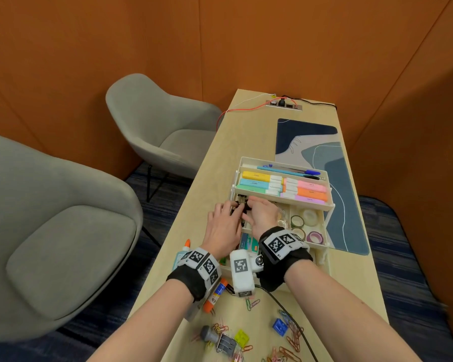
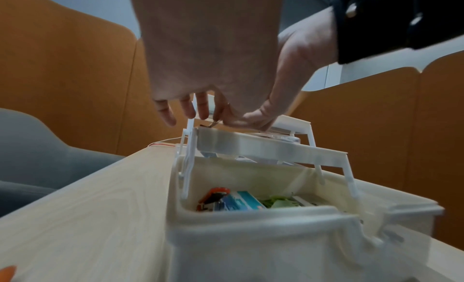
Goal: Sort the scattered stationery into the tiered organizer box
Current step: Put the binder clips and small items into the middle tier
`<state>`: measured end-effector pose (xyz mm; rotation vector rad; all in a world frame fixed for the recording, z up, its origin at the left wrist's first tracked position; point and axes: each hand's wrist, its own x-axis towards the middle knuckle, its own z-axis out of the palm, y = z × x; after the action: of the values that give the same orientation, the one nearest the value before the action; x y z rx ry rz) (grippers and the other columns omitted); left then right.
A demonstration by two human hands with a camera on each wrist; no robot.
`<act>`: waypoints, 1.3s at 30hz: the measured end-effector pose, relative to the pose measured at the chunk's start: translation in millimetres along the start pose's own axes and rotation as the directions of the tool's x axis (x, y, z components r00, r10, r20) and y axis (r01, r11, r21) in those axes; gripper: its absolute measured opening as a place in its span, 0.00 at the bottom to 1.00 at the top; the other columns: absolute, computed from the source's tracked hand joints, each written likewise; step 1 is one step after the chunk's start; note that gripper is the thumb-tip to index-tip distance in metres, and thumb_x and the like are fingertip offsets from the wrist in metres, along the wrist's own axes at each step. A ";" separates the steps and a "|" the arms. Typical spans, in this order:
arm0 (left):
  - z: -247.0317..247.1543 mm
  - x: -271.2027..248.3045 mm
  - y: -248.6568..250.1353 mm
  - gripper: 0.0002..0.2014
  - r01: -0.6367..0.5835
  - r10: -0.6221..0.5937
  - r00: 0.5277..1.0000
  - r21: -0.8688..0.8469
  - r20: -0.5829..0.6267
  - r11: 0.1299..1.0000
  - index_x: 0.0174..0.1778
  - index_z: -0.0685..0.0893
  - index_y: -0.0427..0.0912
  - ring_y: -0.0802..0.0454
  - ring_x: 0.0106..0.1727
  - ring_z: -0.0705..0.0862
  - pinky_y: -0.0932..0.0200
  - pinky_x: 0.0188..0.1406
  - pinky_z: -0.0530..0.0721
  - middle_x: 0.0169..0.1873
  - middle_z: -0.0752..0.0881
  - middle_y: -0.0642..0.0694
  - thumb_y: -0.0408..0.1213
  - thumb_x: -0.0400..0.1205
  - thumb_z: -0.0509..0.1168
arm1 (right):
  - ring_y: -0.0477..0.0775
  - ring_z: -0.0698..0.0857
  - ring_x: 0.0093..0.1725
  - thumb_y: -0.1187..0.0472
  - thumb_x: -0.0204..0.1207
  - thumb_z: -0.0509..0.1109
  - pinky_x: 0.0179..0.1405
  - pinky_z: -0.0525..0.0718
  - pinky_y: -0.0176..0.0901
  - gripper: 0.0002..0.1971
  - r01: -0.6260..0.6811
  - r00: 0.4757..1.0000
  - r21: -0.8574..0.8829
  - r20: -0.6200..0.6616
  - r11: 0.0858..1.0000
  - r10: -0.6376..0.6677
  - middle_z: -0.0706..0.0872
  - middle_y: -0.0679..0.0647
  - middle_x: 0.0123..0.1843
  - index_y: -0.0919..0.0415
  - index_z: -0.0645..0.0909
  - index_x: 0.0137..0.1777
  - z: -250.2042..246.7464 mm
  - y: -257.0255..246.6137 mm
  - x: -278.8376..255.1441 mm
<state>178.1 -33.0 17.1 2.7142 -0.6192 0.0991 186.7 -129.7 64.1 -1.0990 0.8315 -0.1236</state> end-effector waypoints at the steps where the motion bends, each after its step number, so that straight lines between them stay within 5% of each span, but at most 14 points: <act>1: -1.1 1.4 0.1 0.24 0.002 -0.003 1.000 0.008 0.003 1.000 0.78 0.66 0.48 0.47 0.64 0.69 0.53 0.57 0.71 0.69 0.71 0.47 0.39 0.83 0.55 | 0.56 0.84 0.49 0.76 0.79 0.60 0.57 0.85 0.46 0.11 -0.013 0.999 0.003 0.033 1.000 0.013 0.83 0.66 0.57 0.69 0.82 0.55 -0.1 -1.3 -0.1; 4: -3.3 5.3 -1.1 0.24 0.003 -0.004 1.000 0.033 0.009 0.999 0.78 0.65 0.47 0.48 0.66 0.68 0.52 0.59 0.71 0.70 0.70 0.47 0.39 0.84 0.55 | 0.60 0.78 0.68 0.77 0.81 0.55 0.70 0.75 0.43 0.17 -0.061 0.990 0.068 0.134 0.996 0.052 0.79 0.67 0.68 0.73 0.76 0.67 -3.1 -5.2 -0.7; 6: -3.1 6.5 -2.2 0.24 -0.010 0.009 1.000 0.061 0.021 0.998 0.79 0.65 0.47 0.47 0.67 0.68 0.51 0.60 0.71 0.71 0.71 0.47 0.41 0.84 0.54 | 0.58 0.74 0.72 0.77 0.81 0.51 0.74 0.71 0.46 0.21 -0.093 0.978 0.108 0.197 0.990 0.070 0.75 0.65 0.71 0.71 0.72 0.72 -5.8 -4.7 -3.4; 10: -2.2 10.4 -0.5 0.25 -0.031 0.017 0.996 0.173 0.082 0.984 0.81 0.60 0.47 0.45 0.66 0.69 0.47 0.61 0.71 0.70 0.72 0.45 0.45 0.86 0.49 | 0.49 0.77 0.57 0.78 0.79 0.49 0.66 0.78 0.48 0.24 0.010 0.983 0.050 0.185 0.999 -0.019 0.73 0.56 0.65 0.64 0.72 0.71 -11.9 -3.2 -14.0; 15: -0.2 19.1 8.0 0.26 -0.003 -0.032 0.992 0.288 0.118 0.958 0.81 0.57 0.45 0.44 0.62 0.70 0.46 0.58 0.71 0.66 0.69 0.41 0.48 0.86 0.48 | 0.53 0.75 0.67 0.76 0.80 0.52 0.61 0.83 0.51 0.19 0.143 0.966 -0.104 0.229 0.984 -0.116 0.75 0.55 0.67 0.60 0.75 0.65 -35.4 -6.5 -33.1; 22: 1.6 22.5 15.6 0.22 0.052 -0.062 0.998 0.232 0.033 0.971 0.73 0.67 0.44 0.44 0.57 0.72 0.46 0.54 0.71 0.61 0.72 0.41 0.50 0.85 0.50 | 0.55 0.82 0.61 0.70 0.81 0.59 0.55 0.87 0.50 0.14 0.226 0.930 -0.286 0.348 0.931 -0.119 0.80 0.56 0.61 0.54 0.80 0.60 -96.2 -2.6 -50.9; 27: 2.9 11.5 11.4 0.27 0.031 -0.047 0.995 0.175 0.087 0.984 0.80 0.60 0.44 0.43 0.64 0.71 0.44 0.61 0.71 0.69 0.69 0.40 0.51 0.86 0.49 | 0.54 0.85 0.54 0.69 0.81 0.60 0.52 0.87 0.51 0.13 0.237 0.929 -0.358 0.356 0.903 -0.103 0.83 0.58 0.59 0.57 0.81 0.59 -146.8 10.9 -54.7; 33: -14.6 -44.0 13.8 0.17 -0.081 0.073 0.995 -0.129 -0.068 0.988 0.70 0.74 0.47 0.52 0.60 0.73 0.54 0.59 0.73 0.61 0.75 0.47 0.43 0.85 0.55 | 0.51 0.83 0.43 0.68 0.80 0.63 0.40 0.82 0.40 0.09 0.246 0.953 -0.619 0.294 0.745 -0.070 0.85 0.58 0.47 0.57 0.83 0.50 -213.2 44.0 -60.7; 37: 7.4 -118.5 15.7 0.12 -0.162 0.205 0.970 -0.280 0.133 0.946 0.63 0.79 0.47 0.60 0.53 0.75 0.62 0.55 0.77 0.56 0.77 0.54 0.40 0.85 0.57 | 0.50 0.83 0.41 0.68 0.78 0.63 0.45 0.83 0.48 0.14 0.273 0.961 -0.846 0.222 0.458 -0.162 0.85 0.53 0.46 0.45 0.80 0.44 -242.5 81.8 -66.4; 39: 21.0 -146.0 11.9 0.11 -0.139 0.217 0.949 -0.312 0.231 0.940 0.60 0.80 0.48 0.58 0.53 0.78 0.58 0.56 0.79 0.55 0.79 0.53 0.40 0.85 0.57 | 0.45 0.82 0.43 0.66 0.78 0.64 0.46 0.80 0.42 0.12 0.328 0.941 -0.883 0.273 0.336 -0.201 0.83 0.50 0.50 0.45 0.79 0.51 -237.6 103.2 -75.1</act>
<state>41.1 9.0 -19.8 2.3959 -0.8825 -0.2906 -50.8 -219.5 -26.7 -2.3304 0.5613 0.1801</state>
